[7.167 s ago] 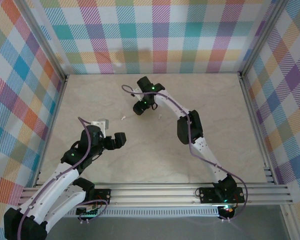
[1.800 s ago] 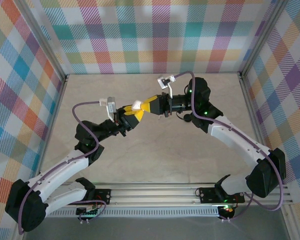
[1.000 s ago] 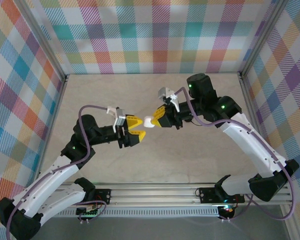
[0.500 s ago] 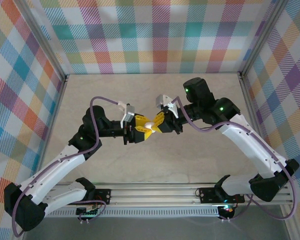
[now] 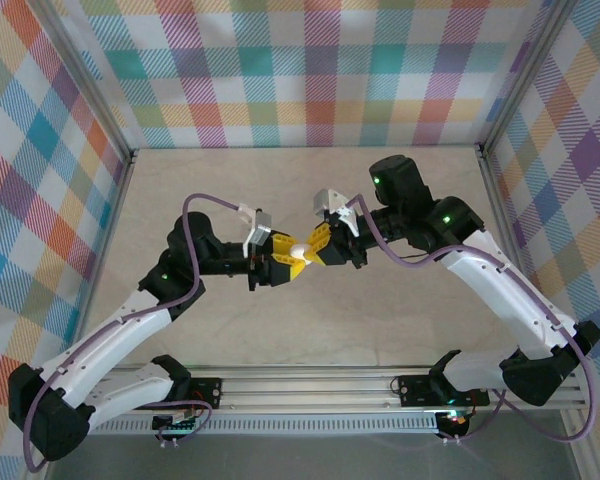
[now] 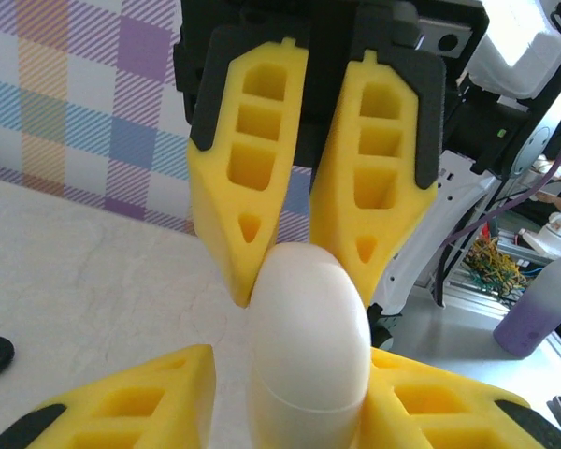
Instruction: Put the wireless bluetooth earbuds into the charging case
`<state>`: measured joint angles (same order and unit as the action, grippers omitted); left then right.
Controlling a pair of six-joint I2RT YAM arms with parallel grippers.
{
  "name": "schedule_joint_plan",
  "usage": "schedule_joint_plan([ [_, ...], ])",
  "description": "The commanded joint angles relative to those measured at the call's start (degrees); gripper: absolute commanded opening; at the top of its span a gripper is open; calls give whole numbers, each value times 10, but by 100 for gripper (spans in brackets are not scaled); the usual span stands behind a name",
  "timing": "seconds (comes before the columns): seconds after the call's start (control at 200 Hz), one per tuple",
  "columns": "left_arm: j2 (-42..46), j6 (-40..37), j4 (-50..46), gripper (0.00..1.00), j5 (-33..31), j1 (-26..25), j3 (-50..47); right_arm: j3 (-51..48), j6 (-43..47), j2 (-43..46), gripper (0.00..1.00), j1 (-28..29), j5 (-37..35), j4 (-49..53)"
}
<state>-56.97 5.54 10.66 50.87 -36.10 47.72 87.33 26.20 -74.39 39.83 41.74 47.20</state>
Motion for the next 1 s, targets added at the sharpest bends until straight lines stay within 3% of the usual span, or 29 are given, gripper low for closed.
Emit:
schedule_joint_plan([
  [0.0, -7, 6, 16, 37, 17, -9, 7, 0, 9, 13, 10, 4, 17, -12],
  [0.09, -10, 7, 18, 32, 19, -10, 8, 0, 10, 11, 10, 5, 17, -10],
  [0.255, -3, 5, 19, 11, 14, -10, 5, -1, 9, 6, 11, 5, 17, -8],
  [0.4, 13, -6, 20, 2, 0, -10, -11, -4, -25, 9, 27, 5, -4, -34],
  [0.625, 40, -31, 21, 0, -15, -10, -39, -3, -52, 2, 39, 5, -41, -45],
  [0.81, 50, -44, 1, 0, -18, -11, -46, 9, -81, -22, 42, 5, -83, -41],
  [1.0, 68, -47, 1, 0, -30, -11, -56, 16, -99, -44, 51, 5, -52, -32],
])
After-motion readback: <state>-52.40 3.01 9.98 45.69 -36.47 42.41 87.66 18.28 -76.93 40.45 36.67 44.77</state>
